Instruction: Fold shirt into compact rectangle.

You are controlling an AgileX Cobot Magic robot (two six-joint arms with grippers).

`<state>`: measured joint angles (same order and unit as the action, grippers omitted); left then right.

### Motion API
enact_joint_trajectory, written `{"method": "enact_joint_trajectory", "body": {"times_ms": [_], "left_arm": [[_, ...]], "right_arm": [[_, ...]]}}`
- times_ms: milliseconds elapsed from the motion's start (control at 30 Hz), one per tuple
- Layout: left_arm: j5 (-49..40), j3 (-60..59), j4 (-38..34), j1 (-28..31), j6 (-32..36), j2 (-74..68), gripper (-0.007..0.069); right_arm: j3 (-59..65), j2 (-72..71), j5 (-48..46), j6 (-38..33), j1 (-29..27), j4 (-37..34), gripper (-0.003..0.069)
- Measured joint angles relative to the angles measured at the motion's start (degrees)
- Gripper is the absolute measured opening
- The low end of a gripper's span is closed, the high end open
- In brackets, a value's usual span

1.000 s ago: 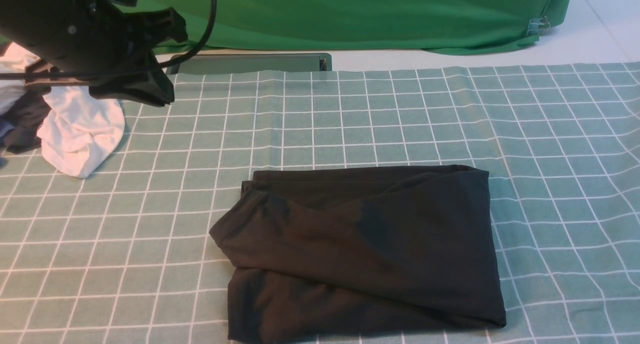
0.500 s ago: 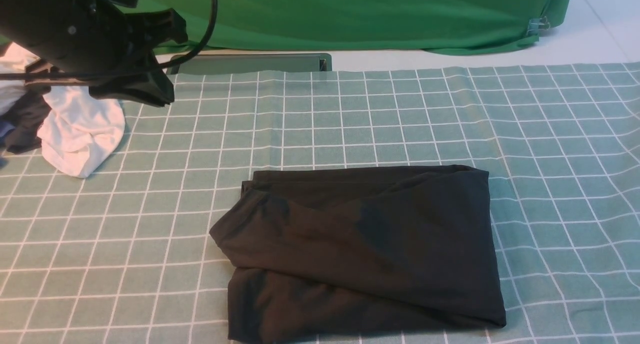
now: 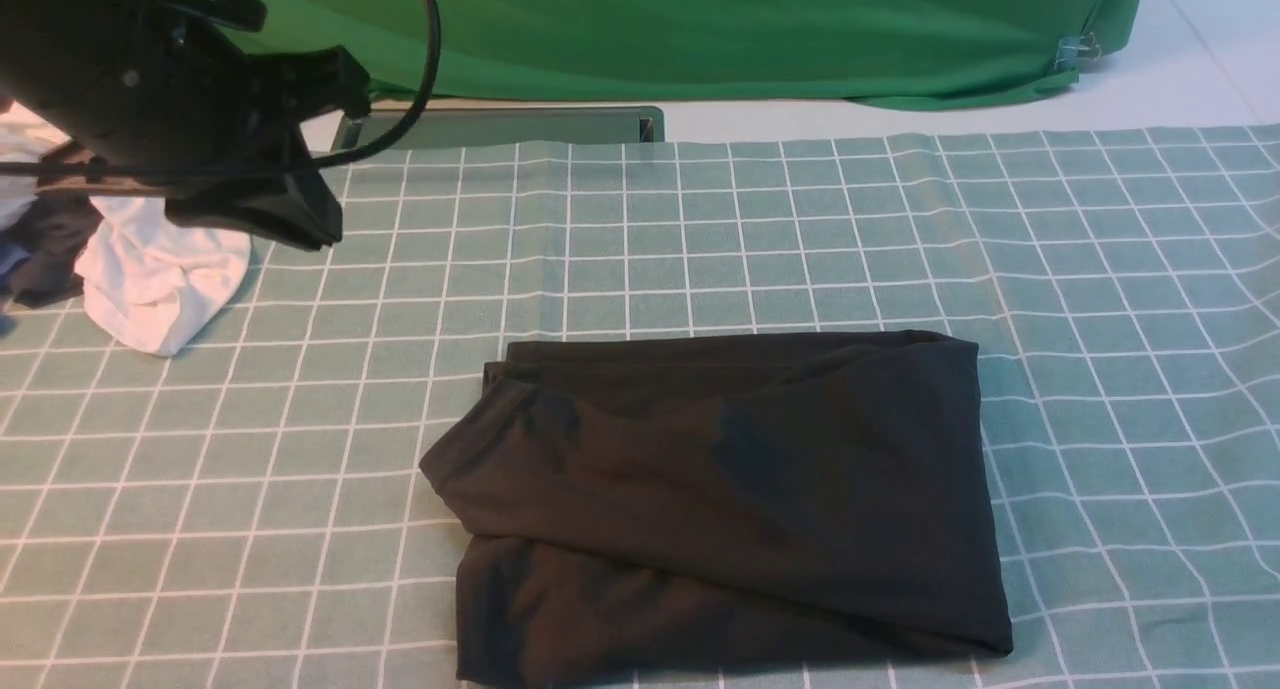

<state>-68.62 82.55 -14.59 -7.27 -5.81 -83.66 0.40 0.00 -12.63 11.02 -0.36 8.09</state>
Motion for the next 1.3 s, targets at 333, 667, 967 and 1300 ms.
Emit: {"method": "enact_joint_trajectory", "body": {"times_ms": [333,667,967,1300], "left_arm": [[0.90,-9.19,0.02,0.00,0.10,16.30,0.0017],[26.70,-40.04,-10.39,0.00,5.29,42.38,0.0017],[55.21,-61.11,-16.56,0.00,7.50,61.08,0.0017],[71.68,-66.91,-6.95,0.00,7.56,62.74,0.0017]], "right_arm": [[0.00,0.00,-0.61,-0.47,-0.04,0.00,0.0218],[0.00,0.00,-1.02,-10.25,-0.04,0.00,0.0234],[0.00,0.00,-1.02,-10.60,-0.04,-0.05,0.0237],[0.00,0.00,-1.02,-10.60,-0.04,-0.05,0.0238]]}}
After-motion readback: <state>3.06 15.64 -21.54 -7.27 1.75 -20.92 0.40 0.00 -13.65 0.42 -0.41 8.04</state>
